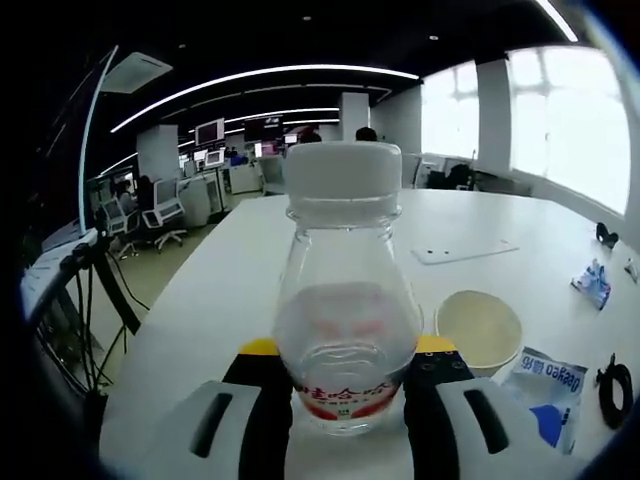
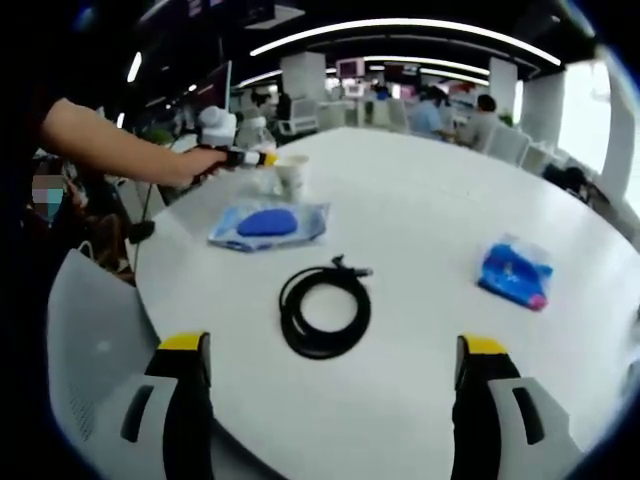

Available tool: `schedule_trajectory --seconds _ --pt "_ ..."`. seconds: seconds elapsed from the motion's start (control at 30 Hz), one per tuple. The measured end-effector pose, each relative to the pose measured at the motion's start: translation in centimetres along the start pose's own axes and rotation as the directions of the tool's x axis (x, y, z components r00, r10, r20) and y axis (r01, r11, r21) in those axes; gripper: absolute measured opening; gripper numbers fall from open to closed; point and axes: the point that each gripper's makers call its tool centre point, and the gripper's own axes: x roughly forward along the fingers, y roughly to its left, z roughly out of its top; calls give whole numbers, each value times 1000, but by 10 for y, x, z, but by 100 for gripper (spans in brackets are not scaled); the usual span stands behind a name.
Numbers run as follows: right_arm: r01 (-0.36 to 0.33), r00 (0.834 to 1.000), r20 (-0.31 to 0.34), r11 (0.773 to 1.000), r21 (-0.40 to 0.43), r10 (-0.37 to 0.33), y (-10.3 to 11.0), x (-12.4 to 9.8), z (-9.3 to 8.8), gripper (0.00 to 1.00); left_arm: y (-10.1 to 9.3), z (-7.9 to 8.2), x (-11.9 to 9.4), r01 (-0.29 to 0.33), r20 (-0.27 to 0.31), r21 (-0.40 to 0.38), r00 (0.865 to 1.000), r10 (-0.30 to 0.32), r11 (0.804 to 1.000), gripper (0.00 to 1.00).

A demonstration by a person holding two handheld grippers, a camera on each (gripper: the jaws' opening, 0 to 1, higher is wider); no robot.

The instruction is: Arrange the tabletop items into an orderly group along one side of the table until the central work area is clear of visible clutter.

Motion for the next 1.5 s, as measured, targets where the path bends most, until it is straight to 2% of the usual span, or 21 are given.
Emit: schedule_trajectory --seconds 0.33,0.97,1.5 --pt "-10 1000 2 1000 -3 10 3 4 2 100 -3 0 -1 -27 -3 -15 1000 27 1000 42" --pt "-10 1000 7 1000 5 10 1 0 1 99 -18 0 2 -24 -2 -17 1000 24 1000 42" --pt "-8 1000 17 1000 9 8 -1 0 4 99 -18 0 2 -28 -7 -4 1000 28 1000 43"
